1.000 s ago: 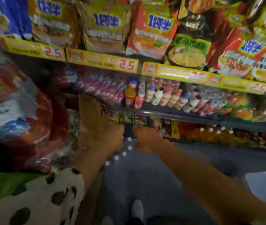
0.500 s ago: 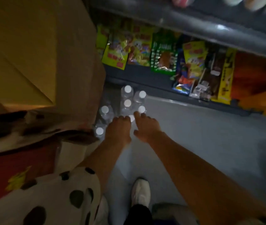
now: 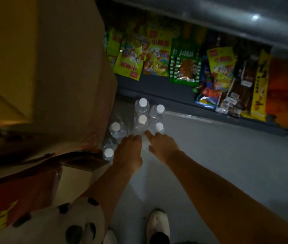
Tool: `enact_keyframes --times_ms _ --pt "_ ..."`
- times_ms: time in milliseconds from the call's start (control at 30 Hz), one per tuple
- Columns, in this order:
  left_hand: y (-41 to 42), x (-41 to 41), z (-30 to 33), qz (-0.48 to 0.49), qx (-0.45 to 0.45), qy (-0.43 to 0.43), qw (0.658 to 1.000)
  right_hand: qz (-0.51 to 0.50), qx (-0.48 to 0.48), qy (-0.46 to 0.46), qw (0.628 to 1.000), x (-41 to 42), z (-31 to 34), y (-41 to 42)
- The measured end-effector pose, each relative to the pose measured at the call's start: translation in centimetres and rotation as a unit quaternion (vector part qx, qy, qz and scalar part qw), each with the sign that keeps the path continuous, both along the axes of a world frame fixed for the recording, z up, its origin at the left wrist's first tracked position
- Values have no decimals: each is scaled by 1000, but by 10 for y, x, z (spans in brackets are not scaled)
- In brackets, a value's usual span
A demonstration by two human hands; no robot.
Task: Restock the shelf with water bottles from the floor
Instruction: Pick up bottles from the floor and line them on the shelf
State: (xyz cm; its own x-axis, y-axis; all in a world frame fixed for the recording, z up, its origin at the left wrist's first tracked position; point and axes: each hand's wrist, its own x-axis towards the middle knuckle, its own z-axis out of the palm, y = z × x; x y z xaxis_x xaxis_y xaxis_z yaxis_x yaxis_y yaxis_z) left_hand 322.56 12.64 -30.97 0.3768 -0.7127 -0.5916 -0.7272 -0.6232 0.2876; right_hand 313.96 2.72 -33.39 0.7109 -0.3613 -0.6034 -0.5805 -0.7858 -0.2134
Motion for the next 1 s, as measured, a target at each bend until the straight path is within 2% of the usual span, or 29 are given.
enact_keyframes --times_ms 133,300,433,533,600,700,833,900,933,1000 --pt "-1 -9 77 5 -14 71 997 -10 39 -7 999 -27 115 -17" --pt "-12 -13 237 21 -78 178 981 -68 39 -79 994 -46 318 -38" --pt "-23 -15 375 2 -206 268 941 -54 -10 -165 985 -53 504 -37" --pt "-25 -15 485 -25 -266 292 918 -53 -53 -231 970 -54 637 -28" --pt "-23 -12 550 -30 -333 327 884 -56 -83 -268 958 -53 713 -20" --pt "-16 -2 641 -39 -398 283 872 -67 -132 -326 934 -53 810 -4" --pt "-2 4 740 -7 -467 81 880 -127 -202 -409 881 -48 897 24" --pt "7 3 773 13 -481 22 877 -130 -272 -419 856 -41 926 39" --pt "13 4 789 13 -485 19 874 -120 -301 -419 848 -38 939 46" --pt "25 11 815 -18 -492 89 866 -90 -321 -419 844 -32 965 60"
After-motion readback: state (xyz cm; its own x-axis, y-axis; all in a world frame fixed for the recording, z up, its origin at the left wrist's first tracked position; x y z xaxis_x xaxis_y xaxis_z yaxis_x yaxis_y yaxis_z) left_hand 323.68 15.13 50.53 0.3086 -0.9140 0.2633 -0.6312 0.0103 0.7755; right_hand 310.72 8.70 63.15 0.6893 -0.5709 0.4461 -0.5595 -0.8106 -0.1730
